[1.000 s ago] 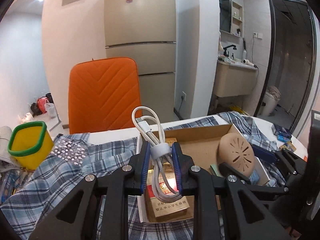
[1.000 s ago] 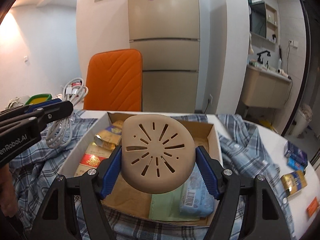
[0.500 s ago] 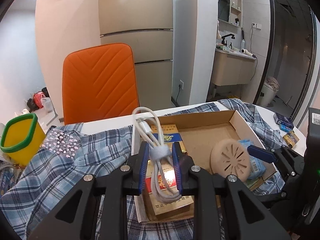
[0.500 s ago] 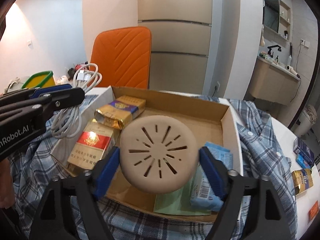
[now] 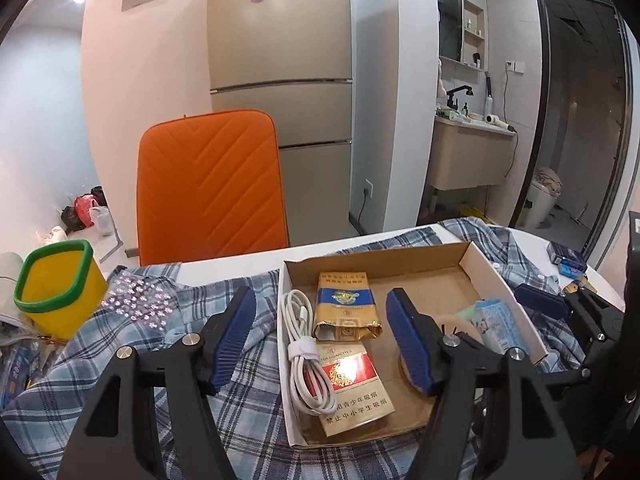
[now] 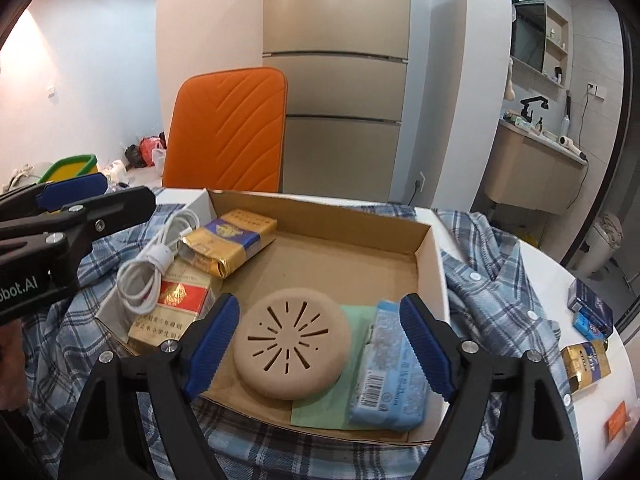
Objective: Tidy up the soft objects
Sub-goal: 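Lift both grippers up and away from the box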
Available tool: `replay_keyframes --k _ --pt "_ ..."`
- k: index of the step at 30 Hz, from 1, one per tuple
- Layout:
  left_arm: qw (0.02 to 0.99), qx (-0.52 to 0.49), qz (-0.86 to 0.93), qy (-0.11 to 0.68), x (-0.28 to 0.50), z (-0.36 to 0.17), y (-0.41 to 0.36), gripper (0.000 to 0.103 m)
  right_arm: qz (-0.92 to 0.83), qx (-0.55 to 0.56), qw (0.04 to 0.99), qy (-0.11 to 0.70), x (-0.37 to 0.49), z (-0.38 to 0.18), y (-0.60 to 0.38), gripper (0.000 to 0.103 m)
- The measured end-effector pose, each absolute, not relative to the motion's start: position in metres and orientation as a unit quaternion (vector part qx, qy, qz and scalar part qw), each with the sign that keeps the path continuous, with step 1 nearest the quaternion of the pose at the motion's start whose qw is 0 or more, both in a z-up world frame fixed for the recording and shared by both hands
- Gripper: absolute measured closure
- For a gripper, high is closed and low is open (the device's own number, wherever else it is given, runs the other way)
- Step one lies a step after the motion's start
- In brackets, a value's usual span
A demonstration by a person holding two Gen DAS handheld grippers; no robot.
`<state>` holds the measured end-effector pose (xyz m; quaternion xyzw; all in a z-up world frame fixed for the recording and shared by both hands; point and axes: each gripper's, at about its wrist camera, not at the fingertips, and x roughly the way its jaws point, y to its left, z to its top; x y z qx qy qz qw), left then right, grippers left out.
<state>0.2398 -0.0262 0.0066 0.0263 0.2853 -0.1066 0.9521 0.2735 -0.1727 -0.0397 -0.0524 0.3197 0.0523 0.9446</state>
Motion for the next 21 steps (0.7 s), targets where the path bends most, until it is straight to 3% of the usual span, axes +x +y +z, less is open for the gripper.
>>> replay_keyframes --k 4,11,15,16,21 --pt "0.957 0.021 -0.103 0.27 0.234 0.016 -0.024 0.035 0.049 -0.048 0.952 0.3 0.266 -0.028 -0.176 0.019" --pt "0.969 0.013 -0.097 0.225 0.218 0.033 -0.021 0.01 0.04 -0.046 0.964 0.257 0.252 -0.006 -0.18 0.019" --pt "0.978 0.006 -0.085 0.191 0.209 0.042 -0.02 0.001 0.022 -0.038 0.981 0.189 0.234 0.011 -0.186 0.015" --pt "0.979 0.003 -0.084 0.184 0.207 0.044 -0.019 0.001 0.019 -0.037 0.983 0.177 0.23 0.015 -0.188 0.01" --pt "0.986 -0.003 -0.074 0.151 0.195 0.057 -0.016 0.001 0.004 -0.025 0.992 0.126 0.212 0.038 -0.198 0.007"
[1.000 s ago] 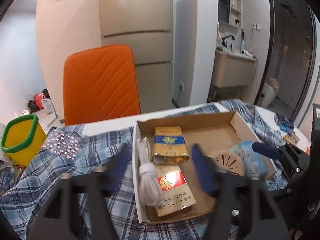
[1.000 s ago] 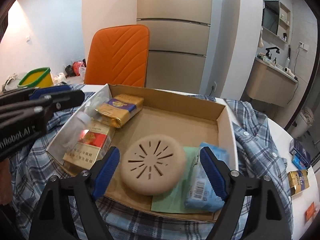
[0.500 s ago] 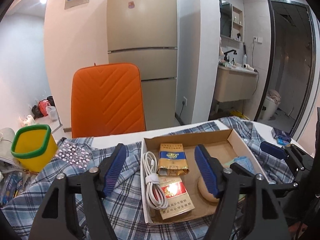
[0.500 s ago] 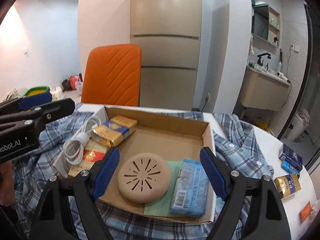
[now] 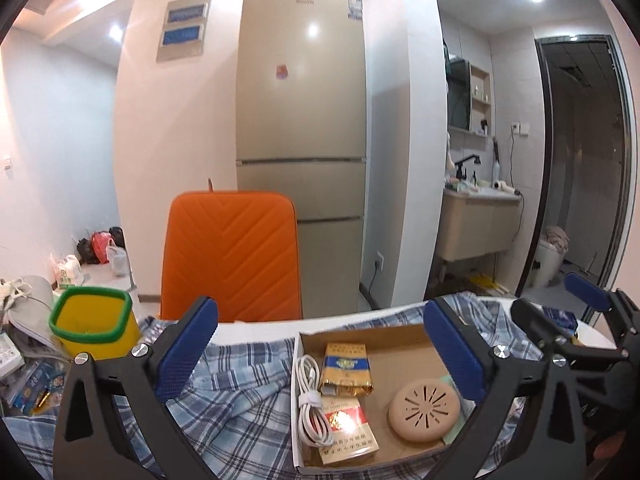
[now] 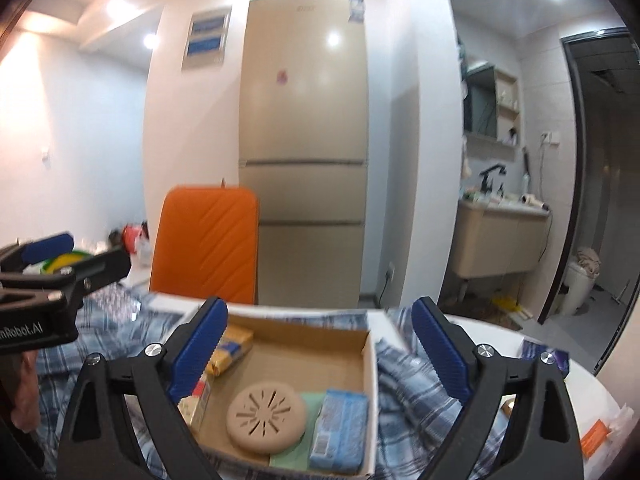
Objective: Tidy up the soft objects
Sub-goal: 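Lift both grippers up and away from the box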
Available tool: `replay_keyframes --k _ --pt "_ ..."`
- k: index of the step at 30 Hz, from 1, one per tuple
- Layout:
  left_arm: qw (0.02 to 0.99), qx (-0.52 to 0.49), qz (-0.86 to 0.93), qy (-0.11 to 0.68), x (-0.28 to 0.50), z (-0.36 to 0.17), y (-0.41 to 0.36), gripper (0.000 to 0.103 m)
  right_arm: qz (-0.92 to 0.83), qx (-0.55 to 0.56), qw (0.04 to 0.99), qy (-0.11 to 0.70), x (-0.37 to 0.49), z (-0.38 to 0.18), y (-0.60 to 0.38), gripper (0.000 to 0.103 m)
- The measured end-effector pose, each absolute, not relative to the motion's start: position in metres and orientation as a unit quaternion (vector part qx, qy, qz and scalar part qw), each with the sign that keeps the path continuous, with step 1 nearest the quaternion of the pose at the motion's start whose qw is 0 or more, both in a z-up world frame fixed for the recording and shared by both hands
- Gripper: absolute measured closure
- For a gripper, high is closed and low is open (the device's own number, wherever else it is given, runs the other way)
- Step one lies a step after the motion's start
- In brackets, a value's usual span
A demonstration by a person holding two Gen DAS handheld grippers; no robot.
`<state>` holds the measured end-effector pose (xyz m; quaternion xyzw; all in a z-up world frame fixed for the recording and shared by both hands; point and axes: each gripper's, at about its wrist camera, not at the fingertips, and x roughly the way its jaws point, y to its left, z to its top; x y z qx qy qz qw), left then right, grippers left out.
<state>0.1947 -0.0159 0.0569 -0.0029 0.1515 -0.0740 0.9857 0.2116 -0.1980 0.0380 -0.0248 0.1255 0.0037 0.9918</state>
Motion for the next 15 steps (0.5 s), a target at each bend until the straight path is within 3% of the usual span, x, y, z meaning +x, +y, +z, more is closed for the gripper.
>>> replay_keyframes --k 3,15 --pt "0.99 -0.002 -0.062 0.128 0.183 0.069 -0.015 0.001 0.001 -0.02 0.994 0.104 0.2 0.055 -0.205 0.0" --pt "0.997 0.003 -0.052 0.064 0.128 0.114 -0.013 0.001 -0.003 -0.009 1.0 0.02 0.129 0.112 -0.223 0.0"
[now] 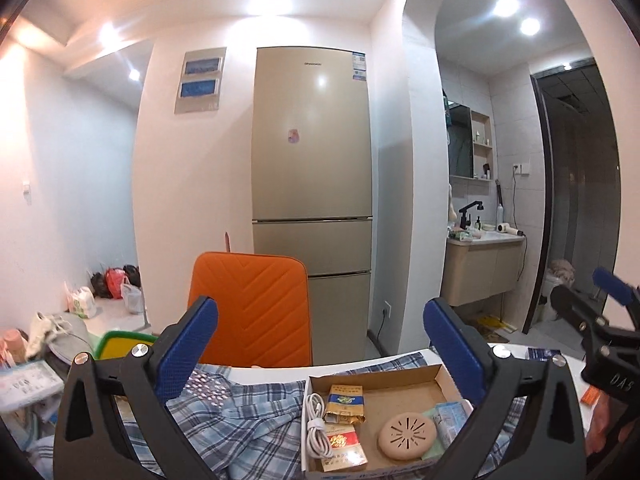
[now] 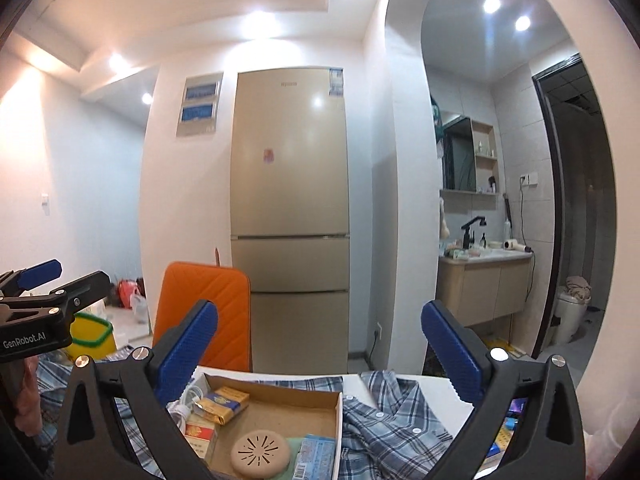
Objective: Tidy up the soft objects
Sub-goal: 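Lift both grippers up and away from the box, then move both grippers toward the black Face packet and white earbuds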
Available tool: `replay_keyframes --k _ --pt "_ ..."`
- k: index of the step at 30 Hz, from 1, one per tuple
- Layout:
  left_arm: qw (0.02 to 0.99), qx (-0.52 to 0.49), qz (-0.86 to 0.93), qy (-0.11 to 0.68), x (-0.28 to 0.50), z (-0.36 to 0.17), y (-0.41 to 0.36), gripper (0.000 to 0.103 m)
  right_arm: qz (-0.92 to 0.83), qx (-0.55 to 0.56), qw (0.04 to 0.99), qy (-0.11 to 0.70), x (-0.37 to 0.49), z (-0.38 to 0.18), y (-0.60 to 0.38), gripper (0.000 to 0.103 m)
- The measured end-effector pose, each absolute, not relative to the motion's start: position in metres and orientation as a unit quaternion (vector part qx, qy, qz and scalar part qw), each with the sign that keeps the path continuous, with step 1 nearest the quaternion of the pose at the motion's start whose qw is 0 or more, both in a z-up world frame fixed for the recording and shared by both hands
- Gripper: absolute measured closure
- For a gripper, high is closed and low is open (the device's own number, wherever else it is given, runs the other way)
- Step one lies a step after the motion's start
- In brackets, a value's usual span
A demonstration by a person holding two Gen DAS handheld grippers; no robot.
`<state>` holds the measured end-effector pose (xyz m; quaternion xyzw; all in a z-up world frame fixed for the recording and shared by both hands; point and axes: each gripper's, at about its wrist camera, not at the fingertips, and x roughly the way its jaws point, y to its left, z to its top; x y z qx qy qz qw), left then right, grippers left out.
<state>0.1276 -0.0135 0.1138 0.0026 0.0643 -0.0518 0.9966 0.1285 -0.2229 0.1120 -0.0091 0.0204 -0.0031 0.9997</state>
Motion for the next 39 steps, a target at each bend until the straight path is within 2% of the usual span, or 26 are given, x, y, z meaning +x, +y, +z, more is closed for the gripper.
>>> replay_keyframes --k 10,29,39 --pt "0.996 -0.009 -0.05 0.068 0.088 0.1 -0.012 0.001 0.012 -0.009 0.999 0.037 0.088 0.108 -0.224 0.0" --pt "0.972 -0.05 -0.094 0.211 0.062 0.011 -0.021 0.001 0.011 -0.017 0.995 0.1 0.061 0.031 -0.235 0.0" --pt "0.974 -0.042 -0.099 0.199 0.051 0.004 -0.023 0.001 0.013 -0.02 0.995 0.093 0.055 0.017 -0.234 0.0"
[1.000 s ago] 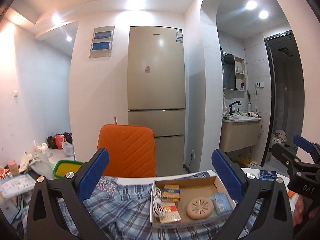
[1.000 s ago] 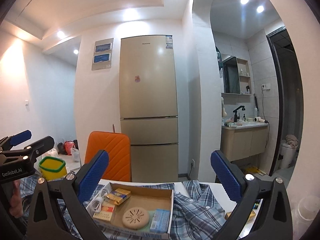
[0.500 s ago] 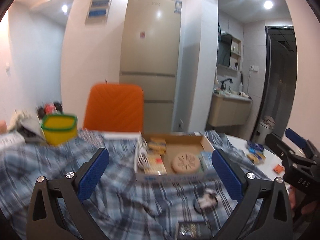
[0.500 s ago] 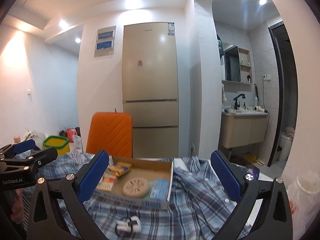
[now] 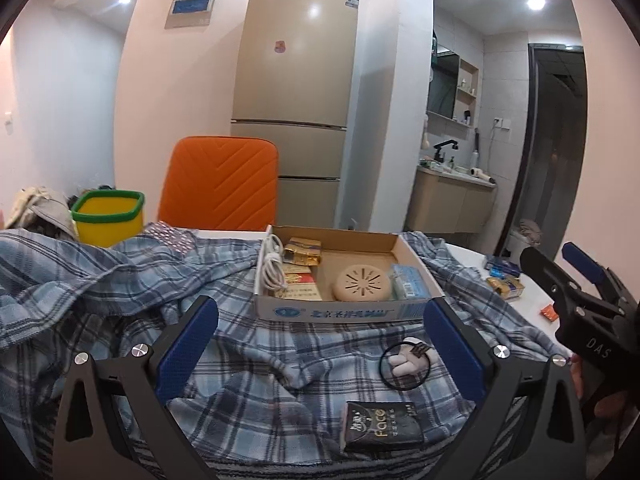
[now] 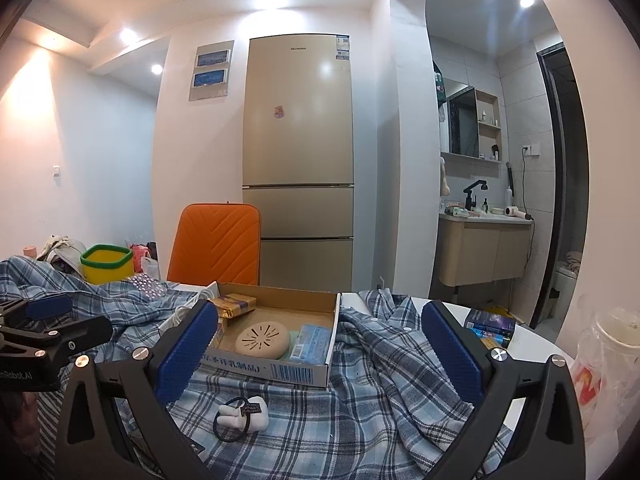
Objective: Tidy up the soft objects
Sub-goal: 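Move both grippers toward the black Face packet and white earbuds, then grasp the black Face packet with the left gripper while the right gripper closes on the white earbuds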
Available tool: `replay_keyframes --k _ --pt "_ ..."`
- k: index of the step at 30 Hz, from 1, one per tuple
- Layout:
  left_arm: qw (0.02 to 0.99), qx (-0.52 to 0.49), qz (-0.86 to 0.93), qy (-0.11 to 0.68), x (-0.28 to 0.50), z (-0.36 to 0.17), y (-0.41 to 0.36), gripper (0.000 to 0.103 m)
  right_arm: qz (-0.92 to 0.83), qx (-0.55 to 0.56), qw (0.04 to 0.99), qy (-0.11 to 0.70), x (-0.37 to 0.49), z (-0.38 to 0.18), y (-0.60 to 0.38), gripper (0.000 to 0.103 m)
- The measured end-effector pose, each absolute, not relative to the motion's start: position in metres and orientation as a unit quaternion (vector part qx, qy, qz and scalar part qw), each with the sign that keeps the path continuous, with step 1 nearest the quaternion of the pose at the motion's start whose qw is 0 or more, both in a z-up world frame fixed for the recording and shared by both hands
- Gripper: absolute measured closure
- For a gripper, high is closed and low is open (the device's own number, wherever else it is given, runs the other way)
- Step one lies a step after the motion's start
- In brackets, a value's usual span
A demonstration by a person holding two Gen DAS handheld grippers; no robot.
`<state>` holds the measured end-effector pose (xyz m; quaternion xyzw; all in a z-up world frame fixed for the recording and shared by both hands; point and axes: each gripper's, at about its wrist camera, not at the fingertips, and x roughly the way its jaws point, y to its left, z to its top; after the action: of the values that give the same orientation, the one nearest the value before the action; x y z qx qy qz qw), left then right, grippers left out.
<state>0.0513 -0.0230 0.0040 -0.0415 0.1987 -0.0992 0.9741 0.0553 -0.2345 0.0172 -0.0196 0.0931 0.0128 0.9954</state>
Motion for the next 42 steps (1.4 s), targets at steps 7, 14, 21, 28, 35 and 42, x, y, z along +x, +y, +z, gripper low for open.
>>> replay_keyframes --k 7,14,21,28,35,42 --pt "0.976 -0.014 -0.103 0.19 0.045 0.006 -0.031 0.001 0.014 -0.012 0.995 0.094 0.056 0.017 -0.238 0.0" --pt "0.973 -0.006 -0.105 0.207 0.049 0.004 -0.033 0.001 0.015 -0.015 0.995 0.099 0.056 0.013 -0.239 0.0" --pt "0.963 0.009 -0.113 0.243 0.057 -0.004 -0.039 0.001 0.02 -0.011 0.993 0.112 0.062 0.012 -0.238 0.0" --pt "0.929 0.037 -0.178 0.323 0.068 -0.022 -0.061 0.001 0.02 -0.017 0.991 0.134 0.069 0.008 -0.236 0.0" --pt "0.877 0.051 -0.216 0.426 0.079 -0.052 -0.077 0.004 0.015 -0.011 0.989 0.145 0.072 0.007 -0.239 0.0" --pt "0.86 0.055 -0.202 0.466 0.085 -0.067 -0.081 0.019 0.017 -0.02 0.986 0.166 0.078 0.002 -0.235 0.0"
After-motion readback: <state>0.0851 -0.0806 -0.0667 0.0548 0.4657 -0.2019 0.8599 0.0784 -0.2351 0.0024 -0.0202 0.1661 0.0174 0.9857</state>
